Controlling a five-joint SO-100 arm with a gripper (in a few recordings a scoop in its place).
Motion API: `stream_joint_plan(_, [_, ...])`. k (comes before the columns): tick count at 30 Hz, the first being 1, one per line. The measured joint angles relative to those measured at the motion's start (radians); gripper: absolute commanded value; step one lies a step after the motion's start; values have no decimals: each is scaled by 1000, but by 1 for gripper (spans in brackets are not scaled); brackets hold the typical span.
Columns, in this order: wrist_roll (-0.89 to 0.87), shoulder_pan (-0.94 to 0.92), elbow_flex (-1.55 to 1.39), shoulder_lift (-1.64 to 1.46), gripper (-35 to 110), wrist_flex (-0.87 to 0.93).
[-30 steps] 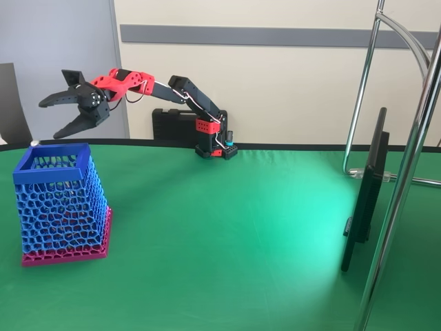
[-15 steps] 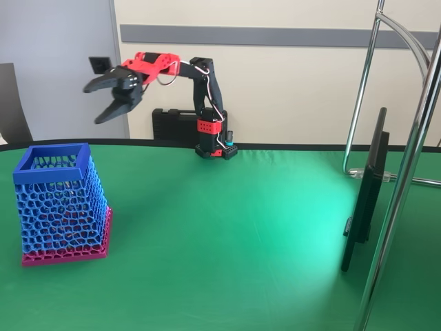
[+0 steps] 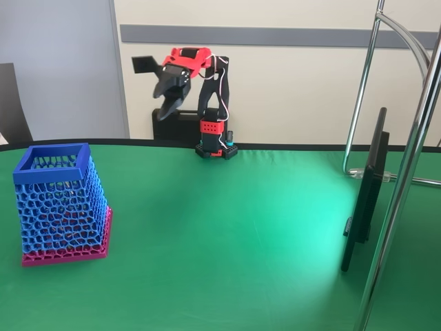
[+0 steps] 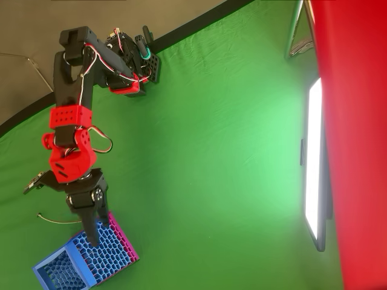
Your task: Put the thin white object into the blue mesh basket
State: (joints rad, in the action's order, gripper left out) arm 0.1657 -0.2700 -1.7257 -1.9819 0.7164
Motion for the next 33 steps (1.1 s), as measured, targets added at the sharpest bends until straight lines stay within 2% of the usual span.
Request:
stream_joint_plan(12, [8,175,-454,-420,13,20])
stream_joint_plan(20, [8,201,-681,-664,1,64])
stream_joint_plan(33, [8,196,-1137,-1141,1,66])
